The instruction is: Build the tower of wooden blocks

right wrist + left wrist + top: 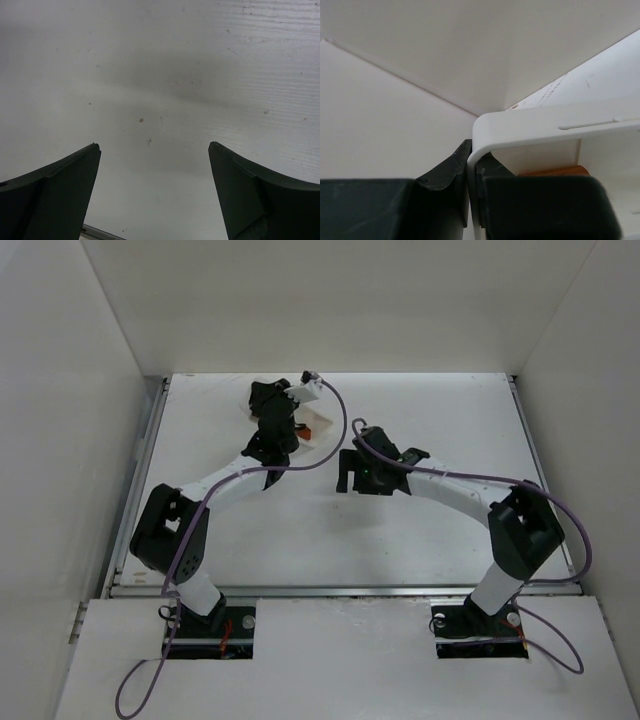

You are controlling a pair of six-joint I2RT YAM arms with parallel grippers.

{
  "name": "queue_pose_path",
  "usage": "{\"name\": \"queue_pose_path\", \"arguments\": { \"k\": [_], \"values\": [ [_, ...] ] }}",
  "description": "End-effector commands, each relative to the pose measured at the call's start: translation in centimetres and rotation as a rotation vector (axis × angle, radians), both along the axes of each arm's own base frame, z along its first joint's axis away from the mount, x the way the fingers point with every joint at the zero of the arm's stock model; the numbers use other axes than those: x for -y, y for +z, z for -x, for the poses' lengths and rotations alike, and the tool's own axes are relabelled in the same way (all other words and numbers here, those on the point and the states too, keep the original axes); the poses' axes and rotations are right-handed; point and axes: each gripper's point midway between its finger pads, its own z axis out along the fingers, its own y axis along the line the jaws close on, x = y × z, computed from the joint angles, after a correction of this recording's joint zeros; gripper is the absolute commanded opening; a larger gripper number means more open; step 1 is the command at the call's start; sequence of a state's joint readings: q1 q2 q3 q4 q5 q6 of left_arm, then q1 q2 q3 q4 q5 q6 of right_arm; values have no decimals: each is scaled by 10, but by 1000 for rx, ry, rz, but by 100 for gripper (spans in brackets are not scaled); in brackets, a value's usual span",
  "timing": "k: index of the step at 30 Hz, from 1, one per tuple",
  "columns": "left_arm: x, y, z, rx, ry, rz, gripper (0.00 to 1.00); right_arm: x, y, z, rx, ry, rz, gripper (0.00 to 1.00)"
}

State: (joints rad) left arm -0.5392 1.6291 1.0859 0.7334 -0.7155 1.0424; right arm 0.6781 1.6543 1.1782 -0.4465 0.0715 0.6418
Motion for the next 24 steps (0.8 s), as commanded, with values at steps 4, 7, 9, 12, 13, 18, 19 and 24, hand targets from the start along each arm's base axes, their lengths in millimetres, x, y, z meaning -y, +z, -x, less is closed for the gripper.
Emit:
{"name": "queue_pose_path", "arguments": {
  "k": [4,7,9,12,13,18,19,24],
  "values": [
    [-5,51,16,181,16,56,0,-10,-8,3,44,8,104,95],
    [-9,59,26,251,27,14,0,-6,-9,5,55,-7,99,95],
    [-6,61,30,273,14,-10,0,-7,-1,6,63,-21,64,95],
    [-4,59,28,275,8,-23,0,-10,-4,9,51,-16,46,95],
    [-4,60,29,273,10,-31,0,-11,-4,9,47,-25,40,95],
    [-5,69,30,321,18,-55,0,-13,-9,12,27,-12,36,95],
    [-5,70,31,319,20,-65,0,-15,-8,11,33,-12,29,95],
    [5,70,37,343,-14,-100,0,-19,-7,12,26,-7,7,95]
  ]
}}
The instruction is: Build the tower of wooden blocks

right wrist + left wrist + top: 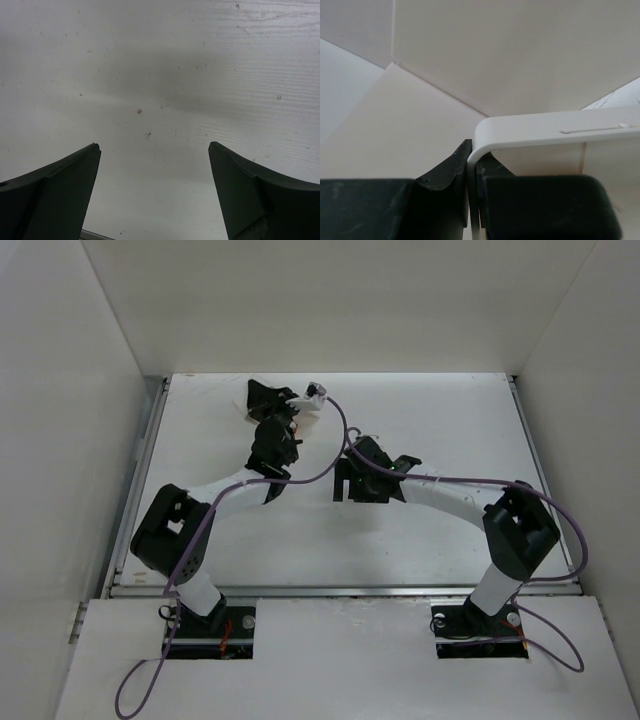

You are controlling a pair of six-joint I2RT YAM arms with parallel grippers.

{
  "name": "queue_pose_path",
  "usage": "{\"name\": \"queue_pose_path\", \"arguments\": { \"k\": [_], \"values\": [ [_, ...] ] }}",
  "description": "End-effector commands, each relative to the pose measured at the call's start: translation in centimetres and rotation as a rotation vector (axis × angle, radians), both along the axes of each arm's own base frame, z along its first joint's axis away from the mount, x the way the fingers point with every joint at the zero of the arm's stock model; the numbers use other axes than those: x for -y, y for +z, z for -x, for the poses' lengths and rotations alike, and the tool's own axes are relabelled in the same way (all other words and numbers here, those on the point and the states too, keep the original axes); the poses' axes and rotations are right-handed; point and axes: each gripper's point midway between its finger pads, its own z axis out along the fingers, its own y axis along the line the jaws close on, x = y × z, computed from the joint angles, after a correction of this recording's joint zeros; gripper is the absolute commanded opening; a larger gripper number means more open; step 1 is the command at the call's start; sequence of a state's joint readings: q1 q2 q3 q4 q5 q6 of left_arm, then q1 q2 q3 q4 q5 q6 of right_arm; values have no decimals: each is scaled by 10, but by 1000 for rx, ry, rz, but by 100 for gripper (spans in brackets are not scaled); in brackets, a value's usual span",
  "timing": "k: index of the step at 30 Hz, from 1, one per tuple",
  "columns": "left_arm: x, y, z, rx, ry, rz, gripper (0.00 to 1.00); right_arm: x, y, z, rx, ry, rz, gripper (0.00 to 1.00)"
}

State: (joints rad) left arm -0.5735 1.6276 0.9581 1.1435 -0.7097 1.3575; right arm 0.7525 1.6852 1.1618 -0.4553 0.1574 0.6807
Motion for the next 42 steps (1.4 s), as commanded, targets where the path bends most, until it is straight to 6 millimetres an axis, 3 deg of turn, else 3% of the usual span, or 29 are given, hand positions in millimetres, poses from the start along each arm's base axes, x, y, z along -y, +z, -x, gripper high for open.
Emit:
{"name": "queue_pose_path", "arguments": {
  "k": [1,7,10,13,16,18,25,28,30,34,37,38,40,41,42],
  "values": [
    [2,36,18,164,-32,41,0,-11,12,-4,35,1,-63,95],
    [16,22,26,157,-60,-12,0,-21,12,-1,10,25,-106,95],
    [16,10,32,160,-70,-59,0,-21,12,-1,9,25,-106,95],
    [17,9,42,208,-76,-96,0,-15,5,6,-20,16,-86,95],
    [20,10,50,249,-97,-113,0,-7,1,12,-35,-2,-68,95],
    [18,9,52,256,-95,-108,0,10,-7,15,-56,-61,-25,95],
    [28,18,66,329,-134,-153,0,44,-4,23,-60,-212,-40,95],
    [33,9,68,324,-145,-179,0,53,2,26,-45,-246,-62,95],
    [33,4,66,310,-140,-182,0,51,3,27,-44,-240,-77,95],
    [34,-4,57,261,-105,-143,0,50,-13,26,-82,-214,-47,95],
    [26,-11,35,159,-31,-50,0,58,-19,18,-73,-225,-18,100],
    [18,-1,27,144,27,24,0,64,-17,11,-53,-213,1,100],
    [8,-24,3,-36,81,13,0,81,5,-15,11,-247,2,100],
    [5,-10,-7,-20,89,165,0,89,17,-24,40,-229,16,100],
    [-5,-33,-17,-165,125,123,0,103,24,-33,31,-255,13,100]
  ]
}}
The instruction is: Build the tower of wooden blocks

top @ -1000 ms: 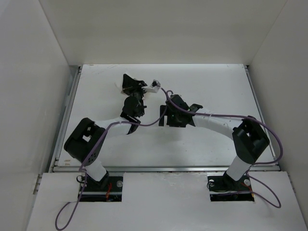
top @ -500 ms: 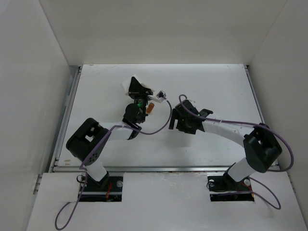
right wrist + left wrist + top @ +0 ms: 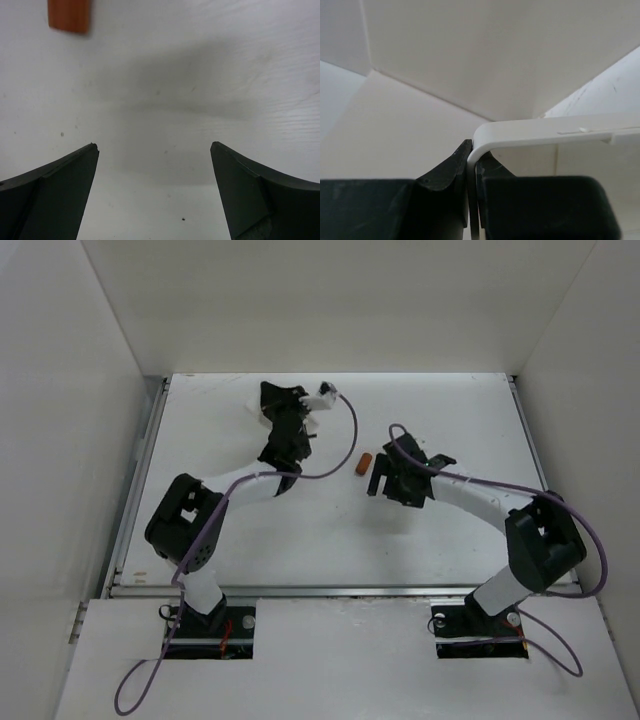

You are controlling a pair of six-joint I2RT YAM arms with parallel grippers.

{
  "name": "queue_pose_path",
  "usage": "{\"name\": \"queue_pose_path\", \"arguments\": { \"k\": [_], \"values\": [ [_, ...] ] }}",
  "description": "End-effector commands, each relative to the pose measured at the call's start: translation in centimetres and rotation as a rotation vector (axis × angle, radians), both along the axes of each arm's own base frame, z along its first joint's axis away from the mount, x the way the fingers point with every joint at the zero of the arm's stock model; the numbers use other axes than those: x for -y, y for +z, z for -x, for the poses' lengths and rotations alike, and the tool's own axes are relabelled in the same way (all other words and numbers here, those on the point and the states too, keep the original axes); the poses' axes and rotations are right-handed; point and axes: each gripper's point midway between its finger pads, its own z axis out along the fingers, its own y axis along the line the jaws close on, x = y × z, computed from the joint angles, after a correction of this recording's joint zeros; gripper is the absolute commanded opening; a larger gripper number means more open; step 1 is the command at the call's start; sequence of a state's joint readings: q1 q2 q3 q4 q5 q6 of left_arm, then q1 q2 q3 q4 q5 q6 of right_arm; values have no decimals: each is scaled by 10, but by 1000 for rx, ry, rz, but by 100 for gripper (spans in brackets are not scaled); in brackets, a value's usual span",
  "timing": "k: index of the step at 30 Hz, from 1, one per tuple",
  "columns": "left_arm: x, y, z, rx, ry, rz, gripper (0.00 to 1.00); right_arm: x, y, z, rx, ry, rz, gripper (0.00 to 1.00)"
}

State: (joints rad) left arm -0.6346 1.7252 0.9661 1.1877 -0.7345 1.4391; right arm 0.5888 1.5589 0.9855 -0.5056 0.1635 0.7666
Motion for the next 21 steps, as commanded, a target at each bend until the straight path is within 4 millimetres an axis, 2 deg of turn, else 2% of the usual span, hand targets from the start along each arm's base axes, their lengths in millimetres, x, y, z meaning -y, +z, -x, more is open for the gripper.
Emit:
{"name": "queue_pose_path", "arguments": {
  "k": [1,3,4,5,6,7,8,9,10,11,14,15,16,17,18,21],
  "values": [
    [-40,-6,-18,-139,170,253,0,20,69,-57,167,-18,-22,100],
    [-52,-19,-31,-223,217,336,0,26,84,-76,193,-32,-35,100],
    [-54,-23,-34,-243,222,357,0,27,105,-95,231,-32,-76,100],
    [-58,-24,-35,-256,229,376,0,26,111,-104,233,-35,-88,100],
    [-63,-30,-37,-271,246,385,0,22,97,-115,195,-27,-67,100],
    [-69,-37,-36,-296,261,390,0,26,91,-116,153,-40,-27,100],
    [-69,-44,-36,-316,268,390,0,24,103,-129,169,-50,-19,100],
    [-74,-47,-37,-337,274,399,0,24,94,-130,133,-49,-3,100],
    [-69,-49,-40,-360,258,415,0,24,78,-126,84,-57,12,100],
    [-80,-64,-37,-413,294,442,0,27,66,-118,46,-65,23,100],
    [-90,-76,-35,-472,304,509,0,42,62,-100,69,-146,73,97],
    [-89,-77,-35,-467,305,524,0,50,46,-87,36,-159,97,97],
    [-89,-79,-32,-473,298,533,0,54,43,-82,32,-173,108,96],
    [-90,-88,-29,-492,306,522,0,58,40,-80,29,-181,128,96],
    [-88,-85,-29,-491,293,530,0,66,36,-75,15,-201,164,96],
    [-88,-90,-25,-504,287,537,0,74,36,-75,20,-226,198,96]
  ]
}}
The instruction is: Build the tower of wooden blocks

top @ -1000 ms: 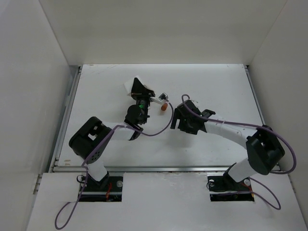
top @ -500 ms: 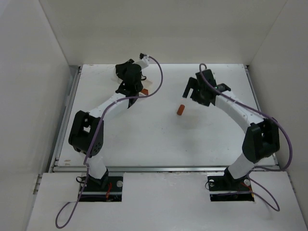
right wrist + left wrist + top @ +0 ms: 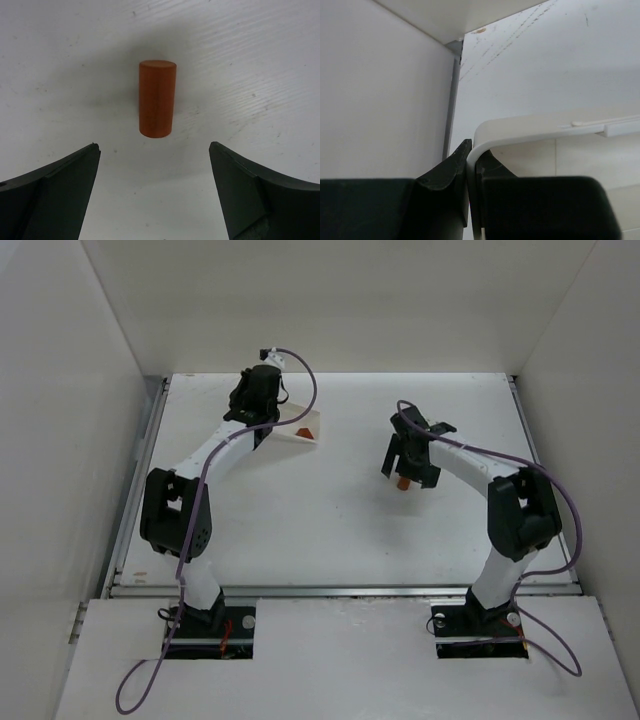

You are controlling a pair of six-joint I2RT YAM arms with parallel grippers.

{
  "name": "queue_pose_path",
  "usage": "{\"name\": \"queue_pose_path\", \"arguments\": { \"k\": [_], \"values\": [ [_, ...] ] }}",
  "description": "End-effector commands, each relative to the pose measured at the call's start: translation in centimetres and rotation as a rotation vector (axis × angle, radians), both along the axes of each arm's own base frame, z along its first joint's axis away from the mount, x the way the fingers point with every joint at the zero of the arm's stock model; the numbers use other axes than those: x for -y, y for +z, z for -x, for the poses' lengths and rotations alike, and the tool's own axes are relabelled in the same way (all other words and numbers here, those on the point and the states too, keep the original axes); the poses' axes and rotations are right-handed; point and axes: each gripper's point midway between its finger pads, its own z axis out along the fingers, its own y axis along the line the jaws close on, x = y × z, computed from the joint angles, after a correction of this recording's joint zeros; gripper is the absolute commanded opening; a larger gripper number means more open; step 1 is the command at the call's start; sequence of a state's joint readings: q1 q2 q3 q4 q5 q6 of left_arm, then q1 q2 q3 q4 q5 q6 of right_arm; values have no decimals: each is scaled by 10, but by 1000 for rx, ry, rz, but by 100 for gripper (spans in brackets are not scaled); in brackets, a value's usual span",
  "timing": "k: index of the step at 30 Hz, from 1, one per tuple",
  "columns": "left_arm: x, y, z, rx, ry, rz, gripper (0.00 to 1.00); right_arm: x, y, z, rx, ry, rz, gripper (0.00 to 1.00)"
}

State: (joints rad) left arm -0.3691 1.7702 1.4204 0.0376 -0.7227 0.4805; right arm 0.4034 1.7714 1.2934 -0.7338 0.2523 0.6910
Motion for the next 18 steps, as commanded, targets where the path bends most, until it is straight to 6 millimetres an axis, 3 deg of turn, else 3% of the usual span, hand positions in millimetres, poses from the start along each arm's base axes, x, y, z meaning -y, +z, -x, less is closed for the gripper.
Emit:
{"name": "queue_pose_path", "arguments": {
  "k": [1,7,9,10,11,14,18],
  "values": [
    [6,-28,19,-132,-50,-5,0,15,20,-8,83,-65,57,96],
    [6,-22,23,-116,-60,6,0,26,-3,-25,51,-70,32,92],
    [3,-18,25,-106,-55,-3,0,41,-9,-21,13,-104,36,91],
    [2,-15,27,-98,-58,-7,0,43,-16,-13,-12,-103,45,91],
    [3,-13,25,-88,-59,-3,0,59,-31,1,-61,-131,62,91],
    [3,-9,26,-78,-59,1,0,79,-32,2,-47,-192,12,91],
    [4,-10,26,-80,-68,5,0,91,-32,-2,-30,-201,6,81]
  ]
}}
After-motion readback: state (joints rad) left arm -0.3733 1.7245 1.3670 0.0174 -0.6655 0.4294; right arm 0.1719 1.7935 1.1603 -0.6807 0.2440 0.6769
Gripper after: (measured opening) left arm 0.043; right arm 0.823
